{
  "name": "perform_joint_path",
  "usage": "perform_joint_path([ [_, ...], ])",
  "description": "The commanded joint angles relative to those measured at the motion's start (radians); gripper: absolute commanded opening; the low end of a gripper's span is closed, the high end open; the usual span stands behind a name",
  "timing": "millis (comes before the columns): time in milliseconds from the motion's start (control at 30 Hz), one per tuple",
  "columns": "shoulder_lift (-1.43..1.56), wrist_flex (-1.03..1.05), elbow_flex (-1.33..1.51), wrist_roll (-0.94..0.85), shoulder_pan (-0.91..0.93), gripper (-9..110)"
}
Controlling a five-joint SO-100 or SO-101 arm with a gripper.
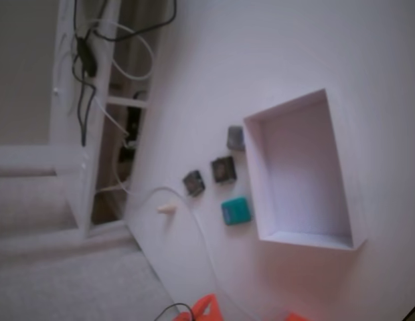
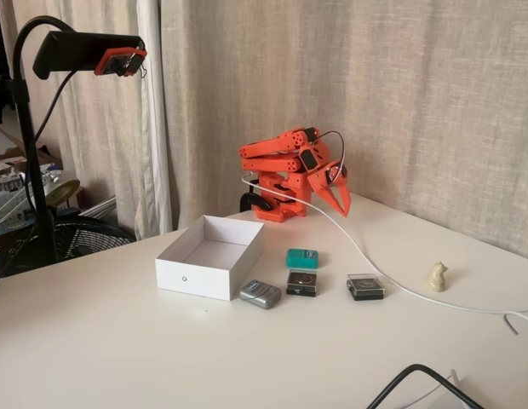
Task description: Grasp the green cube and put it in the bin.
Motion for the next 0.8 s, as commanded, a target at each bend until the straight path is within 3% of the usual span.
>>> perform_joint_path([
  [0,0.008,0.002,-0.048,0.005,0.006,-8],
  [767,0.008,0.002,-0.048,-0.02,-0.04,-8],
])
